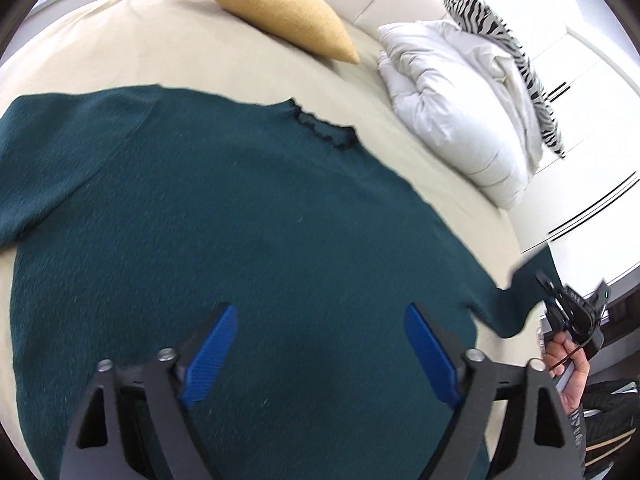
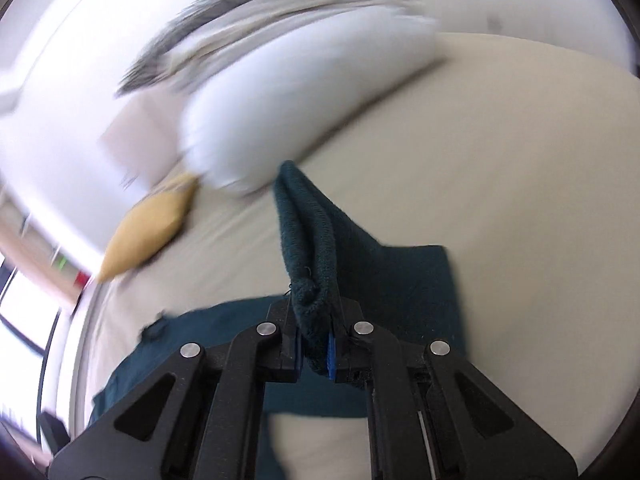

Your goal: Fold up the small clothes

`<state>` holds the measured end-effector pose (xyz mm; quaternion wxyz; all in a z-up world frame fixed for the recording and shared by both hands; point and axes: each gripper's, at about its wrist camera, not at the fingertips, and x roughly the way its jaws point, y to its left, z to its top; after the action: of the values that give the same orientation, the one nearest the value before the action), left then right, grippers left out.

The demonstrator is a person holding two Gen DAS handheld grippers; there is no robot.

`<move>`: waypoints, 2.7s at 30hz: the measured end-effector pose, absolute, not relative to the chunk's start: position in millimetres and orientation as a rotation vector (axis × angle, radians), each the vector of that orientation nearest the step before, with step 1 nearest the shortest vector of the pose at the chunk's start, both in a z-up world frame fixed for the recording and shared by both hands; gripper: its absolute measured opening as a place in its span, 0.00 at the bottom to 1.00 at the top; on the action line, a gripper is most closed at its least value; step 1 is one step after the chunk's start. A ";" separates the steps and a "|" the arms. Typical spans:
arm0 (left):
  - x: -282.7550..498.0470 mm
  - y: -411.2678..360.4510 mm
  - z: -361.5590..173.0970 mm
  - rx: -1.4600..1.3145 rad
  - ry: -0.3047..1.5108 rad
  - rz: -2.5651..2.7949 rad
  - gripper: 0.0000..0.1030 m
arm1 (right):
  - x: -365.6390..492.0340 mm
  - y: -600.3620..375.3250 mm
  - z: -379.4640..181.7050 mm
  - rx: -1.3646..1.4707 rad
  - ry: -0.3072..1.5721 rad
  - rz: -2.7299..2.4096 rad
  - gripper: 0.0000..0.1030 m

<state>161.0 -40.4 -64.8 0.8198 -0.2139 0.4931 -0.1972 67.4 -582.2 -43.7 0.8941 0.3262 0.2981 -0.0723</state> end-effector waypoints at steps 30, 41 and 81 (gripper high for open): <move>248.8 -153.3 -113.1 -0.424 1.217 -0.499 0.18 | 43.9 -425.5 -149.7 0.840 0.751 0.111 0.58; 233.0 -107.1 -66.8 -0.335 1.040 -0.475 0.11 | 28.1 -455.5 -137.5 0.873 0.697 0.095 0.59; 236.8 -53.9 -105.1 -0.309 1.019 -0.392 0.12 | 146.3 -544.0 -150.6 0.732 0.899 -0.012 0.42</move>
<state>236.8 -53.9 -105.1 0.8434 -0.1461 0.4825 -0.1857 146.3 -544.0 -150.6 0.8366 0.3456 0.4249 -0.0056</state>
